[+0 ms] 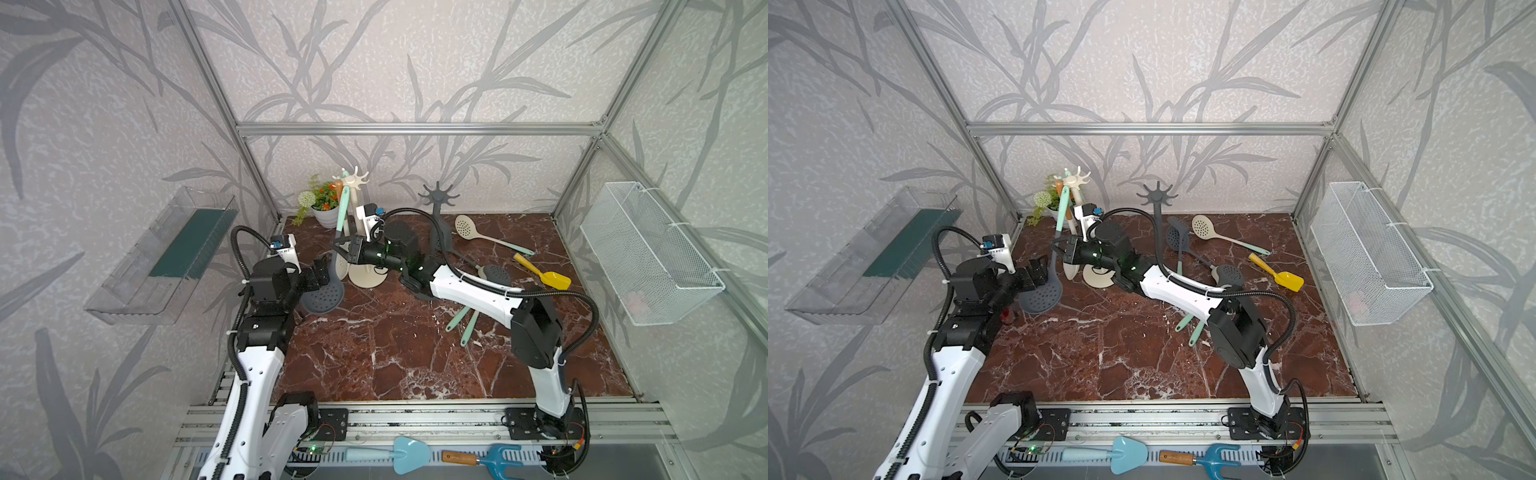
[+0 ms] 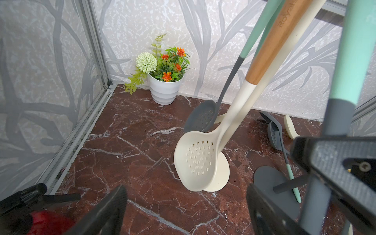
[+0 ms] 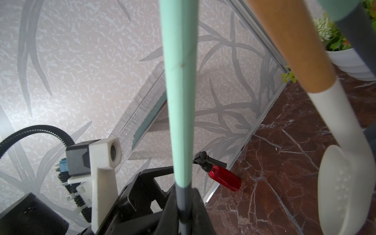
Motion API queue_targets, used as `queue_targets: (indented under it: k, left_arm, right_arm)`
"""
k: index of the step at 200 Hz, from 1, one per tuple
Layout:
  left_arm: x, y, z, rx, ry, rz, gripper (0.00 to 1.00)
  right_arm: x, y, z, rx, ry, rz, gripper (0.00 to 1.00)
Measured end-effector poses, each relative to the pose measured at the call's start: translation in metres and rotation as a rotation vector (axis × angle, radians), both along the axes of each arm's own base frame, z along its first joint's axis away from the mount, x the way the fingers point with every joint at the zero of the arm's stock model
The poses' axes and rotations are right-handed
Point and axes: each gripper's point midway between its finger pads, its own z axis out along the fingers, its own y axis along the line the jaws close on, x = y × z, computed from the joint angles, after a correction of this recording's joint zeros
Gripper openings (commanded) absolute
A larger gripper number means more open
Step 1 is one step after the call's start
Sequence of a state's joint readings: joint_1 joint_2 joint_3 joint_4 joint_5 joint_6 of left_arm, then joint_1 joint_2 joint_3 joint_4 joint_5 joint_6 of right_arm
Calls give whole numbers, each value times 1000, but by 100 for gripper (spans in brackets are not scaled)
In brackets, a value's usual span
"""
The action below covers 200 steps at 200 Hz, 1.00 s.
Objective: Hang the skimmer on the kitchen utensil rack
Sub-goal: Hang the skimmer on the rack.
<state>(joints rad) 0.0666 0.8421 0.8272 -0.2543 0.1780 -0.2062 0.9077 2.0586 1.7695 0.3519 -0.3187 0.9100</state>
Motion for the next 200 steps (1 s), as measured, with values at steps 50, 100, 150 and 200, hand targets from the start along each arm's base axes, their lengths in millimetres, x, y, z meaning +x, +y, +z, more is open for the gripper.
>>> queue_targets:
  k: [50,100,150,200]
  left_arm:
    - [-1,0,1,0,-5,0,90]
    - [-2,0,-2,0,-1,1,91]
    - [-2,0,-2,-8,-1,1,90]
    - [-3,-2,-2,-11,-2,-5,90]
  right_arm:
    - [26,-19,-30,-103,63,-84,52]
    - [20,-31,-42,-189,28,-90,61]
    - [-18,-37,-39,-278,-74,-31,61]
    - [-64,-53,-44,-382,-213,21,59]
